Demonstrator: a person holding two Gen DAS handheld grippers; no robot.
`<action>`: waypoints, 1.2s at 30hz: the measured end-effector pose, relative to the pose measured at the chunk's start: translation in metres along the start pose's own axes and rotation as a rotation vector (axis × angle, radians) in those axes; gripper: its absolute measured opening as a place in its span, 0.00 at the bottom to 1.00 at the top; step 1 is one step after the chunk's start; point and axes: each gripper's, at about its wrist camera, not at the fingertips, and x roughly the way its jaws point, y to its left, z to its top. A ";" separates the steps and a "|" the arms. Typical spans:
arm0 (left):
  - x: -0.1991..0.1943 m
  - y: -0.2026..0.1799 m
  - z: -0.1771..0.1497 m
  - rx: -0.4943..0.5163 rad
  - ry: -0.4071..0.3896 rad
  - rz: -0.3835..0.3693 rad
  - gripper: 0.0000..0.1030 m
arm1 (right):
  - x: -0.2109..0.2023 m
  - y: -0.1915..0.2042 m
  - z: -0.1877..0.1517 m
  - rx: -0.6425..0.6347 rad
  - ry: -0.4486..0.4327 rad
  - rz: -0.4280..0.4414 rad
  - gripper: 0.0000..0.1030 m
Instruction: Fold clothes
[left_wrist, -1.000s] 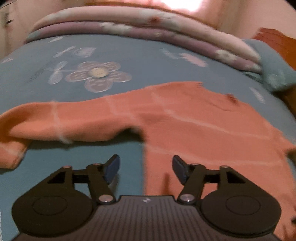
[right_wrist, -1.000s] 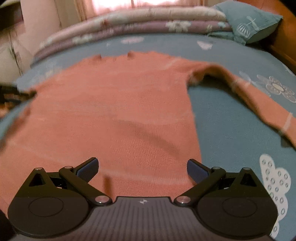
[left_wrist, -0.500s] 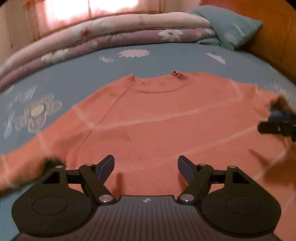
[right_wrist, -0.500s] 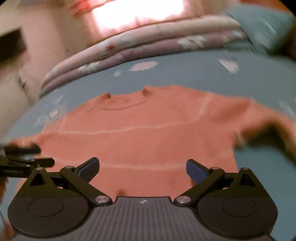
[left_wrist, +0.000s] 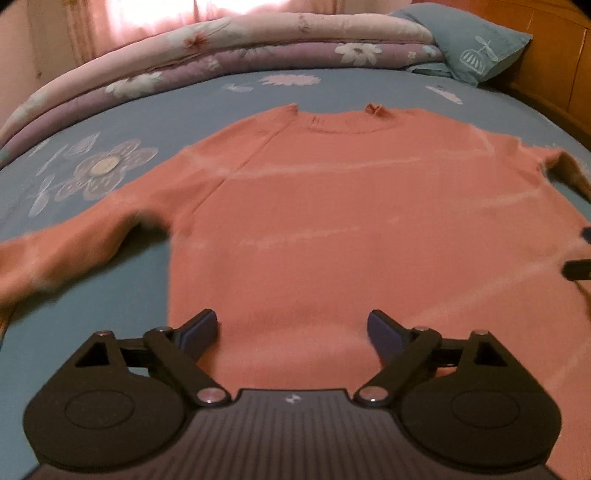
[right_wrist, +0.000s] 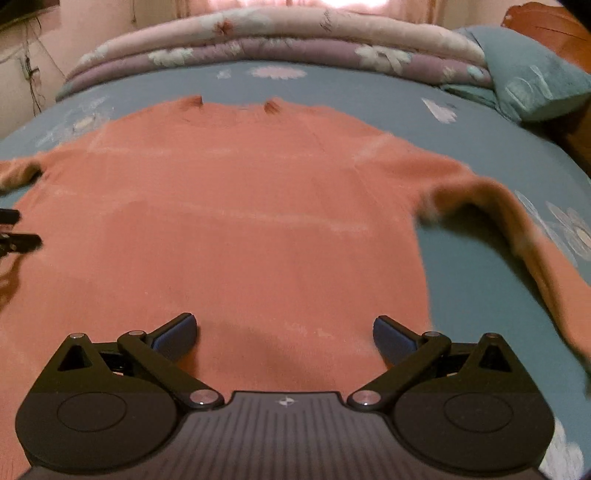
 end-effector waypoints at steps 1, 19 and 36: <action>-0.007 0.000 -0.008 -0.011 0.007 0.001 0.88 | -0.006 0.000 -0.007 0.011 0.015 -0.007 1.00; -0.080 -0.027 0.003 -0.033 -0.087 -0.045 0.93 | -0.045 0.034 -0.006 0.047 0.017 -0.013 1.00; -0.043 -0.071 -0.045 -0.030 0.041 -0.026 0.95 | -0.016 0.056 -0.014 0.105 0.137 -0.020 1.00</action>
